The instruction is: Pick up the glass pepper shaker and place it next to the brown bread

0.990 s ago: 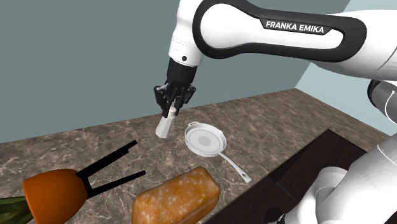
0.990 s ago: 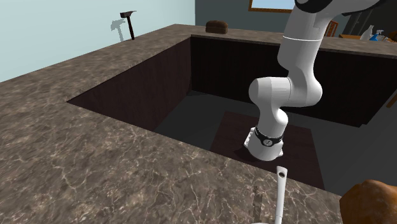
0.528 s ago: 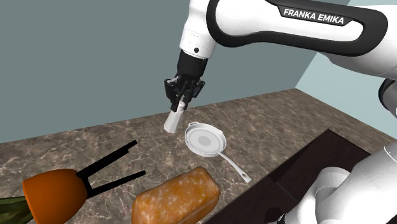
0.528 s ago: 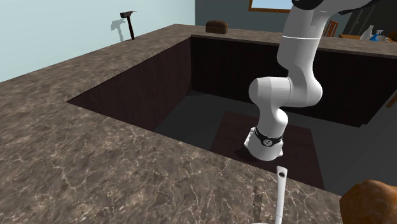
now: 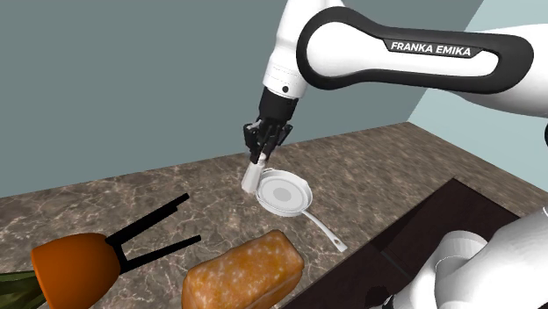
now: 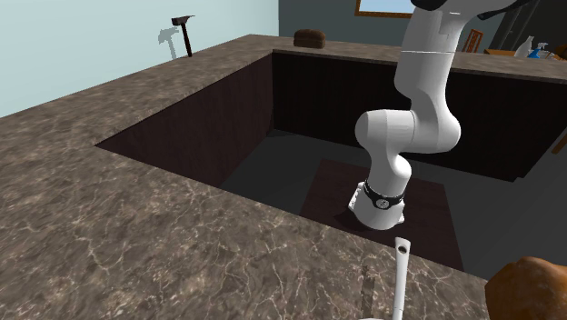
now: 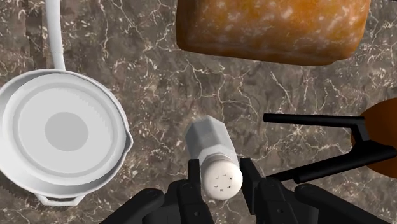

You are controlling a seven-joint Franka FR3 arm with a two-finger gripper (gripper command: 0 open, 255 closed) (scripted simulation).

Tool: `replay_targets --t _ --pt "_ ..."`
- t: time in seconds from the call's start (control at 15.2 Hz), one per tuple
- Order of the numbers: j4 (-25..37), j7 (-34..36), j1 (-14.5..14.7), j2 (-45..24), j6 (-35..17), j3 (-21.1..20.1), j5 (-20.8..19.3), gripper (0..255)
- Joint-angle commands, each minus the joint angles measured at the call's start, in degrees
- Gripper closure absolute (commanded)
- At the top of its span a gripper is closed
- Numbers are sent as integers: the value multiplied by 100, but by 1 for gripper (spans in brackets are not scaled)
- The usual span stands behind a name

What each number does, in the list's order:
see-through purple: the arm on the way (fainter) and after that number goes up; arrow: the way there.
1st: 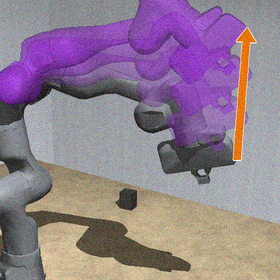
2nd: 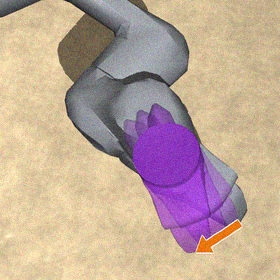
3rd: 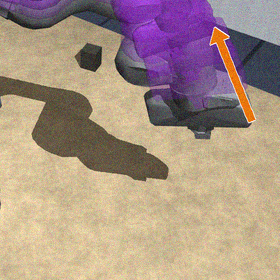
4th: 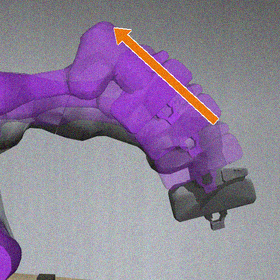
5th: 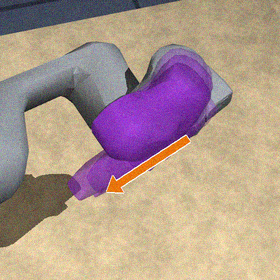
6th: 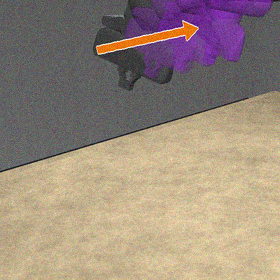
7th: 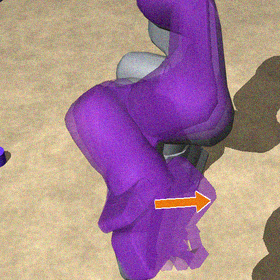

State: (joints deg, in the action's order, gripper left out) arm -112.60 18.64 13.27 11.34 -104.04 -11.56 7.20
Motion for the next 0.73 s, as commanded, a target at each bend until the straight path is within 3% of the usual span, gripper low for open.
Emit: replay_targets --t 0.0,0.66 --pt "-155 -2 8 10 -150 -12 8 255" --pt "-847 -55 23 -68 -917 -41 30 255"
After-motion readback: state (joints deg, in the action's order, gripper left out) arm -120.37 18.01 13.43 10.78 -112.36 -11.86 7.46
